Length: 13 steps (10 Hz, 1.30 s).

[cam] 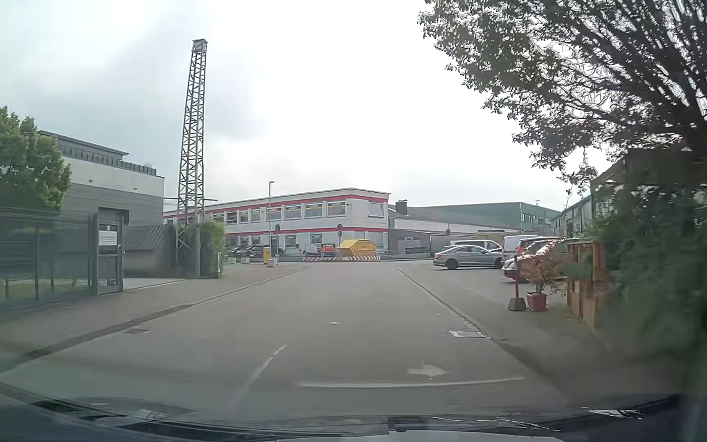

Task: Follow the waypoints while adhering to traffic rules and regulations

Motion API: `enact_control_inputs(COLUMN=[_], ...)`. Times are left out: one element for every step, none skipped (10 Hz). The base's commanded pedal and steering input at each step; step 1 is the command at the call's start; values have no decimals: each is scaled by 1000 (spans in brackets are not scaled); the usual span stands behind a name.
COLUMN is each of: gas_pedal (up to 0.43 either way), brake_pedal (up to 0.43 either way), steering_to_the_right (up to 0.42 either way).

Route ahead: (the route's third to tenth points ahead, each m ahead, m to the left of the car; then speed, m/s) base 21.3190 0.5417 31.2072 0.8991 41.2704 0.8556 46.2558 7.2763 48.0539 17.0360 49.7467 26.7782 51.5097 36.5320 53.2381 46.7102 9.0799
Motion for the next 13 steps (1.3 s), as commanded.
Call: enact_control_inputs(gas_pedal=[280, 280, 268, 240, 150, 20, 0, 0, 0, 0, 0, 0, 0], brake_pedal=[0, 0, 0, 0, 0, 0, 0, 0, 0, 0, 0, 0, 0], steering_to_the_right=[3, 5, 5, 6, 9, 10, 10, 10, 10, 8, 5, 4, 4])
